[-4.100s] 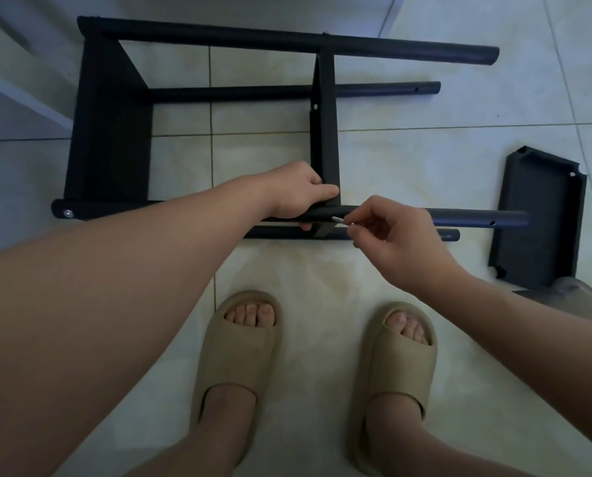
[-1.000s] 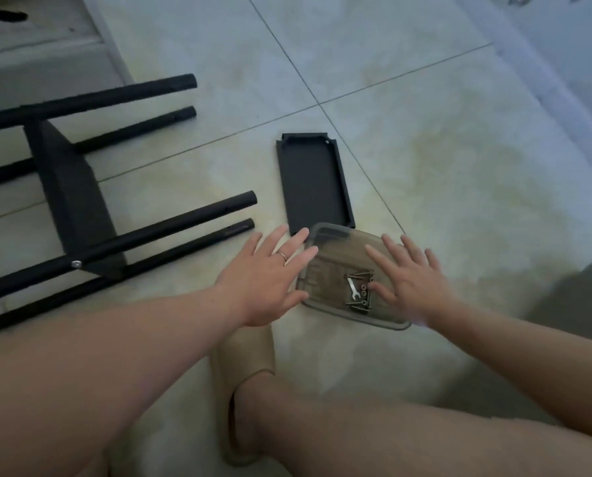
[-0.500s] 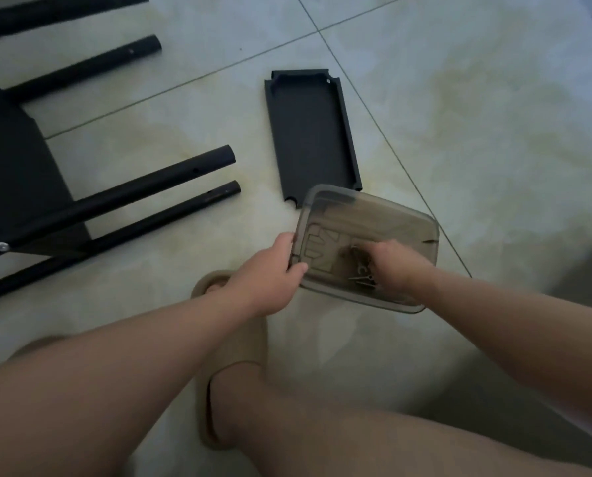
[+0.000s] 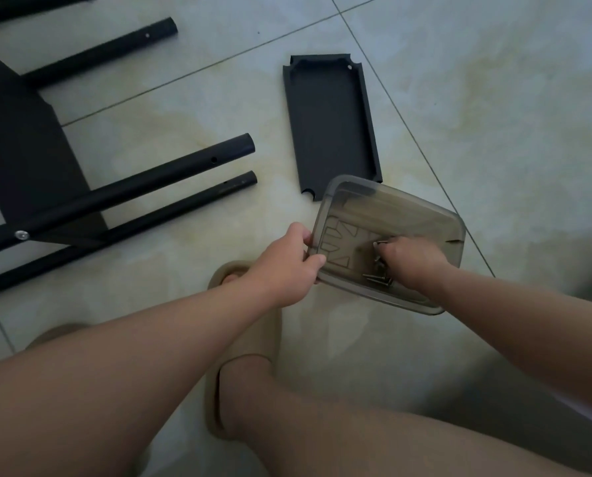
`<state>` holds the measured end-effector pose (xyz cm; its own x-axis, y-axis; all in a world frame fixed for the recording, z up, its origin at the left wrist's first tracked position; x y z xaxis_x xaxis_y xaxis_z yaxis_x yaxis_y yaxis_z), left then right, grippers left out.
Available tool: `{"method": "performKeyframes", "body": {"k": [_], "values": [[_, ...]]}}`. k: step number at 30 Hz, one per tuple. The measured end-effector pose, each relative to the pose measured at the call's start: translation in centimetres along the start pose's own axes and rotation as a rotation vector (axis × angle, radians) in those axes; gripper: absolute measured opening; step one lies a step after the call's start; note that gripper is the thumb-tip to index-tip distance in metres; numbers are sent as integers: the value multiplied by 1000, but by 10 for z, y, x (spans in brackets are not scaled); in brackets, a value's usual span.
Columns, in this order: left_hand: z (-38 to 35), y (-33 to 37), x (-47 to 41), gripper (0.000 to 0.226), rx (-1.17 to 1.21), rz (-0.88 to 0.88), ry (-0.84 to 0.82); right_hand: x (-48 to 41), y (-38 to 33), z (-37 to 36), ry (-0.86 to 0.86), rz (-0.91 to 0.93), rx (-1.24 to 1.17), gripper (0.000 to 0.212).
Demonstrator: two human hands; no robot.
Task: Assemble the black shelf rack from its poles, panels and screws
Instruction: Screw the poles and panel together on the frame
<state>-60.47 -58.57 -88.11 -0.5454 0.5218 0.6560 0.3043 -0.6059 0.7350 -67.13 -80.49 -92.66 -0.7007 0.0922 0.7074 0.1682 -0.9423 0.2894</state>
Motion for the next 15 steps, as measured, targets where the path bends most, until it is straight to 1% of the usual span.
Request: {"method": "performKeyframes", "body": {"k": [5, 12, 13, 15], "values": [[0, 1, 0, 16, 12, 15, -7, -1, -2, -1, 3, 7, -48, 20], [-1, 1, -1, 19, 19, 44, -6, 5, 3, 6, -15, -53, -272, 20], [-1, 2, -1, 22, 17, 52, -8, 9, 6, 10, -1, -72, -315, 20], [3, 6, 1, 34, -14, 71, -10, 17, 13, 21, 36, -117, -392, 15]]}}
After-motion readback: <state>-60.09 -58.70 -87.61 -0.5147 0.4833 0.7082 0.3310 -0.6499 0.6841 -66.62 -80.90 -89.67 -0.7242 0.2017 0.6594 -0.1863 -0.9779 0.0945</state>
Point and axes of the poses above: each hand's wrist, its own x-axis away from the middle knuckle, its own z-axis out of the back of the hand, y = z × x, the point moved 6 cm from there along -x, towards the middle knuckle, and after that the axes turned 7 degrees about x, right-handed, at the moved point
